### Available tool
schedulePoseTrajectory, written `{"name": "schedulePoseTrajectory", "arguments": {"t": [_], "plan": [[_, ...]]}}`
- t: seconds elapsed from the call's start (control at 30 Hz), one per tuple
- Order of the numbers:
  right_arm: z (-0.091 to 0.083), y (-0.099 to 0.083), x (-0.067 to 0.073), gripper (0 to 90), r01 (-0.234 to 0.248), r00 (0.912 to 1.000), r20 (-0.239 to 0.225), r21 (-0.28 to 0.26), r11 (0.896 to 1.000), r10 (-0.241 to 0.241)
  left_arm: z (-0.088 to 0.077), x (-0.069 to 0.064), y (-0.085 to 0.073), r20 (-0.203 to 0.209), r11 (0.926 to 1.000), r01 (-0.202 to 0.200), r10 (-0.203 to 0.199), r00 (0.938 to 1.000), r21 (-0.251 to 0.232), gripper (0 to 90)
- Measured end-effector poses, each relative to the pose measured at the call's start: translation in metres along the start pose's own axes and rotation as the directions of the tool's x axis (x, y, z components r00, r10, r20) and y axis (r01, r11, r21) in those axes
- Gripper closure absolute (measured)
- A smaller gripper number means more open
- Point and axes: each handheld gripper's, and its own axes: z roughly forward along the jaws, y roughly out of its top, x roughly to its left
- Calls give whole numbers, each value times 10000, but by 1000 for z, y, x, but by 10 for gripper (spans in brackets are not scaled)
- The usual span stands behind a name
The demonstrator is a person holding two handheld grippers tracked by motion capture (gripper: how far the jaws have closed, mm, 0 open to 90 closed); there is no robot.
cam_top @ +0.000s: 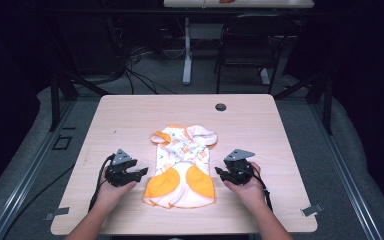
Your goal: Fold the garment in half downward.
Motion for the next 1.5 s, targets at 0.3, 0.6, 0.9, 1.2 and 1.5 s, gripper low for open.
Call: {"name": "schedulePoseTrajectory", "arguments": {"t": [0.3, 0.6, 0.9, 1.2, 1.5], "plan": [[1, 4, 2, 619, -288, 9984, -503, -464, 9985, 265, 1, -7, 2, 160, 9999, 28, -26, 9999, -117, 490], [14, 10, 24, 675, 167, 9945, -1024, -401, 9991, -207, 13, -27, 7, 824, 9997, -227, 222, 9963, 49, 587], [32, 11, 37, 642, 946, 9926, -773, 121, 9954, -934, 25, -38, 8, 1087, 9974, -655, 620, 9921, 297, 655], [32, 10, 39, 734, 1241, 9850, -1253, 383, 9915, -1184, 25, -45, 8, 1120, 9905, -1350, 1312, 9850, 268, 634], [32, 9, 41, 768, 1263, 9821, -1463, 415, 9911, -1190, 25, -43, 7, 1285, 9904, -1272, 1194, 9845, 541, 706]]}}
